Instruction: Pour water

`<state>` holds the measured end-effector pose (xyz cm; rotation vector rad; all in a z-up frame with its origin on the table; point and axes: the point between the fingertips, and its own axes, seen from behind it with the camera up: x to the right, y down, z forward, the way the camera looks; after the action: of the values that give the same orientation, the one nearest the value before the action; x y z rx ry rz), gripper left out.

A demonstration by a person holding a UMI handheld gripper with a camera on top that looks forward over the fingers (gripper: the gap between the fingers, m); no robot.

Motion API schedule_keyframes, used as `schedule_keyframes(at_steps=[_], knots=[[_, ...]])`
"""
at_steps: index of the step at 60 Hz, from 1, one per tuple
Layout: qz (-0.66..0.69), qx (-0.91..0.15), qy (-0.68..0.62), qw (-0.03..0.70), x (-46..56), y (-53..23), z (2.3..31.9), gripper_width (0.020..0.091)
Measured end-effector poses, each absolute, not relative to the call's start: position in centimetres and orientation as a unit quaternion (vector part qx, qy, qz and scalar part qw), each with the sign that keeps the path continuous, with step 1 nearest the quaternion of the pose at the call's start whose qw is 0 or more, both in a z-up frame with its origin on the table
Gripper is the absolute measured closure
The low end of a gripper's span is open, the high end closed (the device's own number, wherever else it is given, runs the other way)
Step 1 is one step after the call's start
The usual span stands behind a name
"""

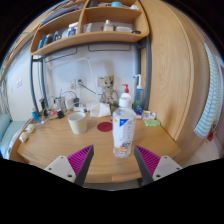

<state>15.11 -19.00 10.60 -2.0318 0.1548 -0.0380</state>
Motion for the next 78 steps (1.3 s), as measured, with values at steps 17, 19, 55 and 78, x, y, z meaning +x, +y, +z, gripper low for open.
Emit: schedule_keyframes(at_steps=[17, 19, 55, 78], knots=[[-0.013, -0.833, 0.022, 0.553, 20.3, -11.5, 8.3, 0.0265], [-0.009, -0.831, 0.013, 0.556, 20.2, -10.7, 8.3, 0.0268], [-0.004, -0.793, -0.016, 0.609, 18.7, -5.8, 8.2, 0.0735], [-0.194, -0.810, -0.167, 0.528, 19.0, 0.8, 10.1, 0.0729]])
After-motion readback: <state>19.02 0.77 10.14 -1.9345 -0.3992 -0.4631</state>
